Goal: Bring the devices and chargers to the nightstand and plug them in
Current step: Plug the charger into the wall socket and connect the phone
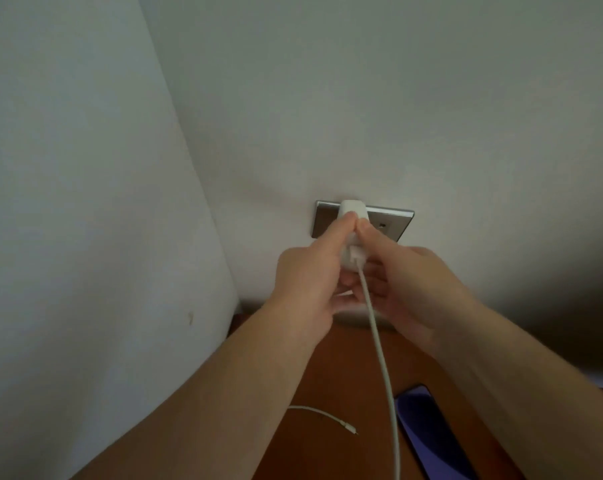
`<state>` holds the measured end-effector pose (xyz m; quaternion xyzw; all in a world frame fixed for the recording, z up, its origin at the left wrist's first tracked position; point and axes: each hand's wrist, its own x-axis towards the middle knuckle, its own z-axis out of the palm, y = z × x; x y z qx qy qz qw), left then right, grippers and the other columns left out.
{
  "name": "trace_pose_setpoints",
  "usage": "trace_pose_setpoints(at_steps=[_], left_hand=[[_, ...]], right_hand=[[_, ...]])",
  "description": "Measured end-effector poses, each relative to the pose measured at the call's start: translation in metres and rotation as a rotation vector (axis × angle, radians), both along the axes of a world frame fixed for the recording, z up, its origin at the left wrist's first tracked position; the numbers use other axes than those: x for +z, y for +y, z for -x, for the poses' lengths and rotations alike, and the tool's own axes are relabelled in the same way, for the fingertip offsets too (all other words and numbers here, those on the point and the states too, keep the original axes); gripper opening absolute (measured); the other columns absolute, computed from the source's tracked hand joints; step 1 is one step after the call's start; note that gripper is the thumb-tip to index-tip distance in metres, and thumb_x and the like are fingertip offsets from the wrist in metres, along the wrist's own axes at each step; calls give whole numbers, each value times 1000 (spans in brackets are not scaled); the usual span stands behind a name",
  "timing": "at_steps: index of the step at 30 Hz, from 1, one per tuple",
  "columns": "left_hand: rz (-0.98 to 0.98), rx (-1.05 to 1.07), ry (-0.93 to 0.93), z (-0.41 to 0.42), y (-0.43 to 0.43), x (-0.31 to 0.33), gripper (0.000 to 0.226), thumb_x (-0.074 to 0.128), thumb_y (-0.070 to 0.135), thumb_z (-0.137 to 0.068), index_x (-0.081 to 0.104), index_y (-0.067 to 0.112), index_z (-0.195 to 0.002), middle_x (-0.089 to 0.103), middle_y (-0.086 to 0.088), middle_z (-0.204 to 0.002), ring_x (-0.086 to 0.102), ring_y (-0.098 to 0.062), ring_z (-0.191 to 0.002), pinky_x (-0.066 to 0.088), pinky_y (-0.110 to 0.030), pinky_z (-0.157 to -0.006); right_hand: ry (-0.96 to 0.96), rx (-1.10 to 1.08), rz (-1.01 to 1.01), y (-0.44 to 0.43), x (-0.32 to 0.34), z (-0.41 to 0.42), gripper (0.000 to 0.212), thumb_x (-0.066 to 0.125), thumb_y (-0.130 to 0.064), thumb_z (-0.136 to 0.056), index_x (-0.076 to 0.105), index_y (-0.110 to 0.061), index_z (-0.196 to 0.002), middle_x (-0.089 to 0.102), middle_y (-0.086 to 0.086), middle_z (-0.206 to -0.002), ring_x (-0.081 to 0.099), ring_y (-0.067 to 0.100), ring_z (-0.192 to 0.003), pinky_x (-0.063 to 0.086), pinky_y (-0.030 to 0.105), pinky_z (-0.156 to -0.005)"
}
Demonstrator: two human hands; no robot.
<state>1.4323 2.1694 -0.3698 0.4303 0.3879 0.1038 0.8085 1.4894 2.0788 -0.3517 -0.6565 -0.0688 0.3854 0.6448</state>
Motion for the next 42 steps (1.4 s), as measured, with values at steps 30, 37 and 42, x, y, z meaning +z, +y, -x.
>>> trace_pose_setpoints(at_steps=[30,37,42], left_hand=[[-272,20,454,125,-70,-113,12,60,18,-90,70,21,-83,70,2,-76,65,-11,-71,52,-32,-74],[-793,196,217,134,-106,-75,10,59,15,-92,67,20,-89,63,7,-69,59,-5,-64,50,-22,-63],[-1227,103,-194,116,-170,-20,8,58,9,-85,64,14,-88,59,8,-69,56,-6,-63,44,-14,-61]], right_hand=[[-816,714,899,-115,-242,55,15,58,-30,-91,63,-18,-98,61,4,-99,62,26,-87,56,43,-71],[-763,543,846,-134,-243,58,12,62,-29,-85,62,-18,-81,61,2,-73,57,25,-65,46,32,-53],[-682,290,737,-176,-207,53,17,63,-30,-80,54,-26,-67,59,-4,-60,56,15,-54,38,27,-42]])
